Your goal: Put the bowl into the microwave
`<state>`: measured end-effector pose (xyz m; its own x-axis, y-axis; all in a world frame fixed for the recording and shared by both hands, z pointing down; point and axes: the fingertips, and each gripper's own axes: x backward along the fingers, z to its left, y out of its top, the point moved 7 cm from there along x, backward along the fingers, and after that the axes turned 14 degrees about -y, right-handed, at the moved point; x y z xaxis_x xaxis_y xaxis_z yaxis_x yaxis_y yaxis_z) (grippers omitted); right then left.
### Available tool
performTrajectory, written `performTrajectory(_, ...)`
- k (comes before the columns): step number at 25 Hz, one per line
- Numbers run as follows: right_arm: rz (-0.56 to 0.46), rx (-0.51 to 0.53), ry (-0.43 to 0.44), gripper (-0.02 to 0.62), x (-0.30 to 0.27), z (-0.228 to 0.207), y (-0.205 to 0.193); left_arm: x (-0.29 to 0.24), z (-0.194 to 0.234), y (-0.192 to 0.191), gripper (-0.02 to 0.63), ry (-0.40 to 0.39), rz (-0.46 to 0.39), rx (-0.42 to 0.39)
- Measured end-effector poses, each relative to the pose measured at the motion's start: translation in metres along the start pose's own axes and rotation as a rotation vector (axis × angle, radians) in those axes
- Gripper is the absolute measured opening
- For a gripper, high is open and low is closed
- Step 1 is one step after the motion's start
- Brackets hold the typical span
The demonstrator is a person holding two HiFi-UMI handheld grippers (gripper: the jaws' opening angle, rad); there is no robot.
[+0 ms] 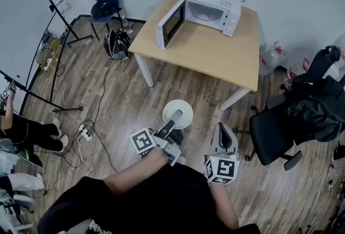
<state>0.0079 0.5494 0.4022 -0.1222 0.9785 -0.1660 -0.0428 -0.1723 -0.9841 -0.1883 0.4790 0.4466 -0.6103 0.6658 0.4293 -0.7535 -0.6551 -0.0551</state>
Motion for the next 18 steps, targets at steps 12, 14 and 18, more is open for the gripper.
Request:
performTrajectory(12, 0.063, -0.080, -0.048, 0.060, -0.013, -0.025, -0.024, -0.010, 0.022, 0.011, 0.239, 0.040, -0.024, -0.002)
performTrajectory(14, 0.069, -0.053, -0.056, 0.060, -0.021, -0.025, -0.025, -0.017, 0.029, 0.015, 0.239, 0.046, -0.024, 0.007)
performTrajectory(18, 0.083, -0.039, -0.055, 0.060, -0.047, -0.024, -0.024, -0.041, 0.051, 0.029, 0.239, 0.059, -0.004, 0.009)
